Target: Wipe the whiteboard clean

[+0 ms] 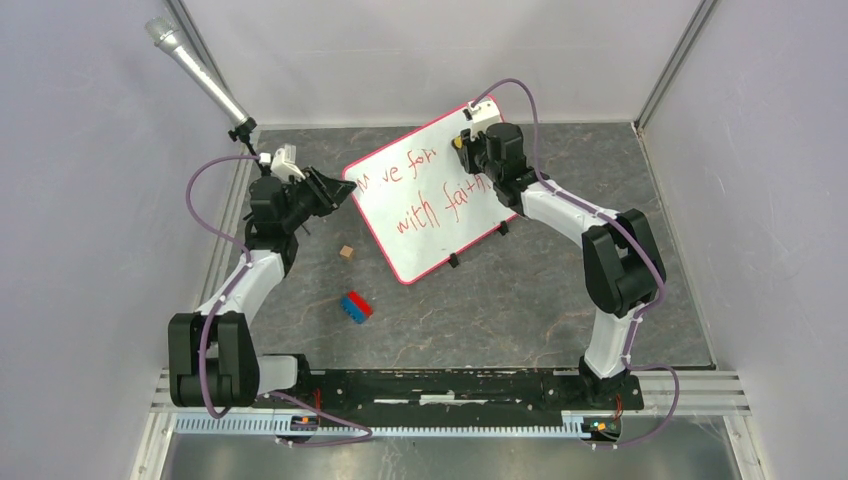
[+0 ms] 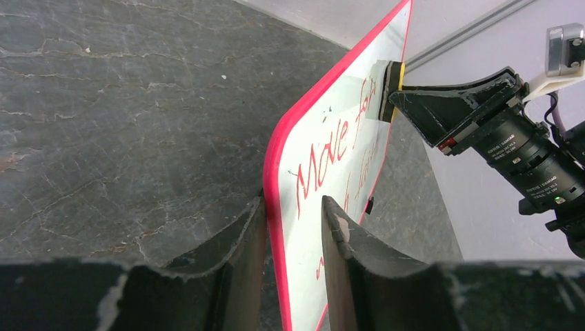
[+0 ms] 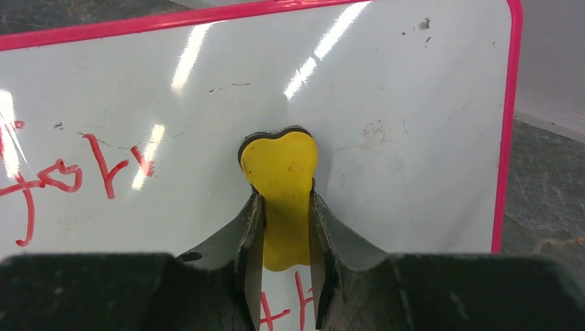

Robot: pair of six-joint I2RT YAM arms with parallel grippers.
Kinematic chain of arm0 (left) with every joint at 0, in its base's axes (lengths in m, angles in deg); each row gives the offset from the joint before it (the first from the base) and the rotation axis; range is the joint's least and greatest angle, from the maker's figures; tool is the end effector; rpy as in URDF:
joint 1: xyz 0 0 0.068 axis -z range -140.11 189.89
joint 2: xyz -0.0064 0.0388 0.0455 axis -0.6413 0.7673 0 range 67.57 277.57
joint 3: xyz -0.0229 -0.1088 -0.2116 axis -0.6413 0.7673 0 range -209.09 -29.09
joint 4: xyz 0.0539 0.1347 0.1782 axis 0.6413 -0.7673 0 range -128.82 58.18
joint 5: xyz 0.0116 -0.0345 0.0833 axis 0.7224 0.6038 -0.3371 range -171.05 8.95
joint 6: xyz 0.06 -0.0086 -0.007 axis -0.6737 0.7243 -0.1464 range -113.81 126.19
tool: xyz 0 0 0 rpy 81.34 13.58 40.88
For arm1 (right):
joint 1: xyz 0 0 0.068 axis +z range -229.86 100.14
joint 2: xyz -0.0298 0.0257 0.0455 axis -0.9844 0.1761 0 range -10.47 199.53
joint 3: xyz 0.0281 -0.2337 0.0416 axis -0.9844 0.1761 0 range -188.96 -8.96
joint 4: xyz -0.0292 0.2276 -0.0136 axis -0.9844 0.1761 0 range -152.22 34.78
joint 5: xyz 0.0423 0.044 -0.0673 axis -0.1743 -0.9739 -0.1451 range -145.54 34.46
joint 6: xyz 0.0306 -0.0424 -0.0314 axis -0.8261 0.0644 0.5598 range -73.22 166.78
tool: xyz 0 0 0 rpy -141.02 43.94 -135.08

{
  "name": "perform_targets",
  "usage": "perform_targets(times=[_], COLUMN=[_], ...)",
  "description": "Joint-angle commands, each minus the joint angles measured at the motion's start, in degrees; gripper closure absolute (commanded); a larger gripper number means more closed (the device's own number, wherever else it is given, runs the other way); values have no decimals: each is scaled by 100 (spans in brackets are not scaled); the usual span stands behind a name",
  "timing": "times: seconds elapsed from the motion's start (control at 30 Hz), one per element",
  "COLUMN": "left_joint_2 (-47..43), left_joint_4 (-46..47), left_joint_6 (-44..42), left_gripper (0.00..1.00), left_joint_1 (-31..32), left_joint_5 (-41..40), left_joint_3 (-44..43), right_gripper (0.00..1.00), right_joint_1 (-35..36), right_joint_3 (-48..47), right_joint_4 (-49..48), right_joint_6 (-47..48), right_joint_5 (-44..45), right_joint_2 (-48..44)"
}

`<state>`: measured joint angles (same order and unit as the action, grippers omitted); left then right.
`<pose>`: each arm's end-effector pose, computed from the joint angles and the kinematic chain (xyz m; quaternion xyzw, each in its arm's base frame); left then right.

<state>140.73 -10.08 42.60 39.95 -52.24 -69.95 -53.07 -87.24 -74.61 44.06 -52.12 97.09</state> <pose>0.2760 -0.0224 0.2498 -0.0813 0.7574 -0.3754 0.5280 0.3733 0.1854 0.2461 -0.1499 0.7890 0.1284 0.5818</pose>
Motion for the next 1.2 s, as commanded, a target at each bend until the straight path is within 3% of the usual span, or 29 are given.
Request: perform_targets(times=[0.0,0.3,0.37,0.4,0.6,0.83,1.17], left_joint_2=[-17,465,553,574,583,559,467], left_joint_4=[258,324,406,522,621,686,684], left_joint_6=[-169,-175,-104,-54,-168,-218,-291], left_gripper=[60,68,82,85,86,95,98], left_joint_1=[3,-264,-309,-328,-330,-303,-232], left_joint_5=[116,285,341,378,490,485,454], left_joint_3=[-69,-238,-236,-205,-190,-153,-135], right_gripper=[78,77,77,77,77,77,77], right_joint_1=[138,316,352,378,592,994,2167], right_joint_3=[-111,-249,-361,-402,-702,-867,-1458], right_joint_4=[-311,-315,-255,-247,-36,66,315], right_joint_6=[138,220,226,220,459,601,860], right_joint_5=[-193,-205,-249,-274,-327,-325,-162], right_joint_2=[-142,-87,-23,8,174,346,842])
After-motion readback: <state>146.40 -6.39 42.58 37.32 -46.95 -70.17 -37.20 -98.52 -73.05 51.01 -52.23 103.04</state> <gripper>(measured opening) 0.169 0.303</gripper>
